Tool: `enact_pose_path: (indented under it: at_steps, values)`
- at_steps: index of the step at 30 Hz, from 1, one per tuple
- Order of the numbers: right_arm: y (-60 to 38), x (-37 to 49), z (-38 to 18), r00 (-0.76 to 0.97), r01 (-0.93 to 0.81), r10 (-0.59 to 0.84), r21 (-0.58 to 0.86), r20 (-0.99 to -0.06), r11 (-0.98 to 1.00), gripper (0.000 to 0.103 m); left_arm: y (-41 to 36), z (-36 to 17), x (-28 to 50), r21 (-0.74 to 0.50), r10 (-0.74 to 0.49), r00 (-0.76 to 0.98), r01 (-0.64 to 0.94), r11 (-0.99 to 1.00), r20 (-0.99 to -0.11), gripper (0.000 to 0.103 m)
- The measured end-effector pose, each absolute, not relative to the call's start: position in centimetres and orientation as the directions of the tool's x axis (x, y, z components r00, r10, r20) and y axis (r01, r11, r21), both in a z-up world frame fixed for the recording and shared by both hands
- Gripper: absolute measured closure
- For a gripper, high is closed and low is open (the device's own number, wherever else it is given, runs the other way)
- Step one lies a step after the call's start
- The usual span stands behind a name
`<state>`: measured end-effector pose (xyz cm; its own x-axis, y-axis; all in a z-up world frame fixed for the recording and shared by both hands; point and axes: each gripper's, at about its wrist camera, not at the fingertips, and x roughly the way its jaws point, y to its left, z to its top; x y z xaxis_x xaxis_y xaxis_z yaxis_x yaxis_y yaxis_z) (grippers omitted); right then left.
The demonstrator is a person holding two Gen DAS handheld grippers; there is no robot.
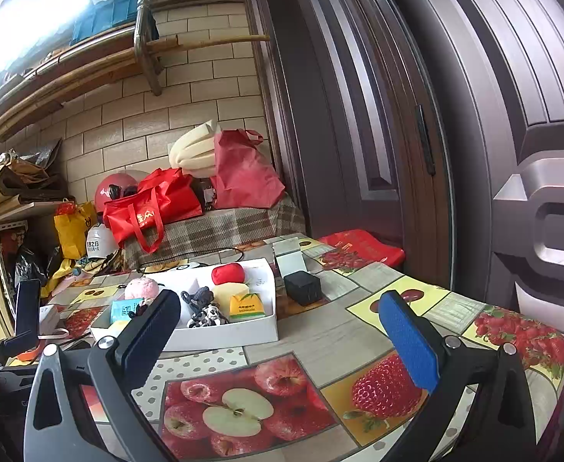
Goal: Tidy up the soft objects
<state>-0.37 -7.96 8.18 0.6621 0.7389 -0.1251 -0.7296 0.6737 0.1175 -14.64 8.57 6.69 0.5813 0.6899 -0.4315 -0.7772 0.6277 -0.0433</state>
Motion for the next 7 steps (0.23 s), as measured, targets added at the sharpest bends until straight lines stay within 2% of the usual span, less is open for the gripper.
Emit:
enact_pose_path:
  at_steps: [7]
  values:
    - [-7.84,-0.40,7.96,0.665,-0.733,0.738,0.088,-0.117,0.674,0.000,8.53,6.62,-14.61,-0.045,0.688,0.583,-0.776,0.629,-0.433,0.000]
